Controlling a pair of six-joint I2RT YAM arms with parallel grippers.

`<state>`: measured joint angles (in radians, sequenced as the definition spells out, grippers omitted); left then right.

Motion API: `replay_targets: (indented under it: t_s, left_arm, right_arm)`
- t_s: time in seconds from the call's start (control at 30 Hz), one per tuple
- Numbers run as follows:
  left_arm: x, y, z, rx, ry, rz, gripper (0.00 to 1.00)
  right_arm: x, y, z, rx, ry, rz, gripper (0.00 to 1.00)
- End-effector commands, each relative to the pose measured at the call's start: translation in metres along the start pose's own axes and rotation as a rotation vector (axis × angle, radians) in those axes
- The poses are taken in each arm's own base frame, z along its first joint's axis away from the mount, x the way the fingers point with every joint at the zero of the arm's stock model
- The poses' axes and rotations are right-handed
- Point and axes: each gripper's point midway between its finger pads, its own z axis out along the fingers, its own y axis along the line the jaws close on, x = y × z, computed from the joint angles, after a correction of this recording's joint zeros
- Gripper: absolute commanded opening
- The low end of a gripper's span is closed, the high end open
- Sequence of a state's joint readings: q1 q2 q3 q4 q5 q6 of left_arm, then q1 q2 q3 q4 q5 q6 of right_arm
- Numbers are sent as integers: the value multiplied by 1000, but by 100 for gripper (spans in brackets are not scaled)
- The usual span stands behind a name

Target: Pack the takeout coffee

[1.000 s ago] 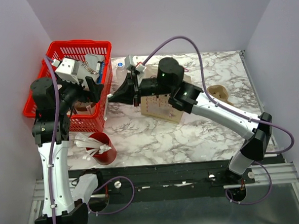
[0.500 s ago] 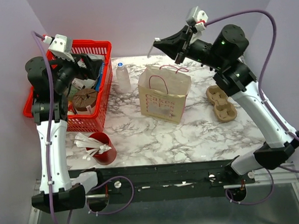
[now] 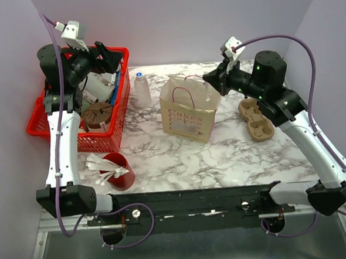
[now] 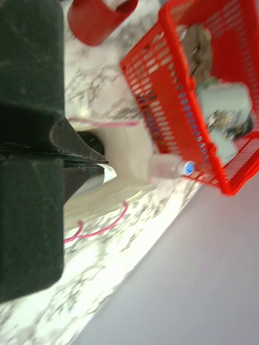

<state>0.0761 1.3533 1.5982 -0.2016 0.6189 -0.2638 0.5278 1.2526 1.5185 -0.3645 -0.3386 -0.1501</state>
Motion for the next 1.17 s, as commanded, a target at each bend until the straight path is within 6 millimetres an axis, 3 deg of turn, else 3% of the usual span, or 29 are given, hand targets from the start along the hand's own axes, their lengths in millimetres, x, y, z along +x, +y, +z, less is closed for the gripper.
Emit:
replay_targets:
  t_s: [0.0, 0.1, 0.13, 0.2, 0.23, 0.33, 0.37, 0.57, 0.6, 0.73, 0.93, 1.13]
  left_arm:
    - [-14, -9, 20, 58, -33, 9, 96]
    - [-11, -14, 34, 70, -14, 58, 96]
    - [-1, -34, 46, 121, 11, 66, 96]
    - [0, -41, 52, 130, 22, 113, 97]
    - [5, -38, 60, 113, 34, 117, 97]
    - [12, -39, 70, 100, 52, 117, 99]
    - [14, -38, 71, 94, 58, 114, 99]
    - [22, -34, 75, 88, 79, 105, 99]
    - [25, -34, 75, 89, 85, 102, 99]
    - [24, -33, 72, 64, 82, 104, 99]
    - [20, -17, 71, -24, 75, 126, 99]
    - [16, -18, 73, -21, 66, 122, 99]
  right_arm:
    - [34, -24, -8, 125, 140, 40, 36]
    - [31, -26, -15, 132, 134, 57, 69]
    - [26, -26, -19, 128, 135, 52, 73]
    - [21, -27, -21, 132, 140, 50, 81]
    - [17, -30, -22, 143, 147, 53, 89]
    - [18, -47, -22, 243, 181, 92, 97]
    - [7, -55, -25, 283, 164, 95, 99]
    - [-7, -99, -38, 448, 127, 171, 100]
    - [-17, -103, -42, 468, 108, 165, 100]
    - [-26, -134, -59, 658, 117, 147, 100]
    - [-36, -159, -71, 797, 120, 90, 100]
    - [-32, -183, -78, 930, 123, 83, 100]
